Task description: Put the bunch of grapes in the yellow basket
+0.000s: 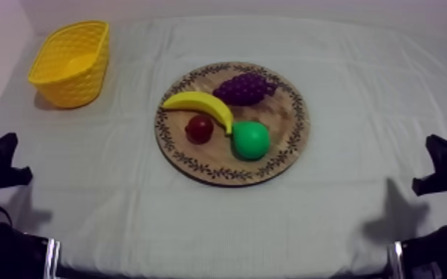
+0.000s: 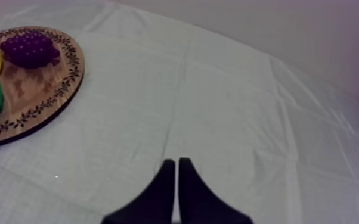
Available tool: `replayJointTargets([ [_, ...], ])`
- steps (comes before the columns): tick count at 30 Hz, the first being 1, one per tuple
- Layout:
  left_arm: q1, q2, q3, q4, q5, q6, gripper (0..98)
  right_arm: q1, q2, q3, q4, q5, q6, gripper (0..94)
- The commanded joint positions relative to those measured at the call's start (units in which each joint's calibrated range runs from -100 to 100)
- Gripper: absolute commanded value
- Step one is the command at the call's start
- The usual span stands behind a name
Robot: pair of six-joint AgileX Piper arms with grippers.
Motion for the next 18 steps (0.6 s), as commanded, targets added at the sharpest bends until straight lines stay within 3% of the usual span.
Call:
replayJointTargets([
  [1,1.47,-0.02,2.81,-1.37,-9.22,6.63,0.0,-0.02,-0.01,0.04,0.00,-0.05,0.00,0.2],
  [18,1.98,0.23,2.78,-1.36,-9.06,6.16,0.0,-0.02,-0.01,0.04,0.00,-0.05,0.00,0.2],
])
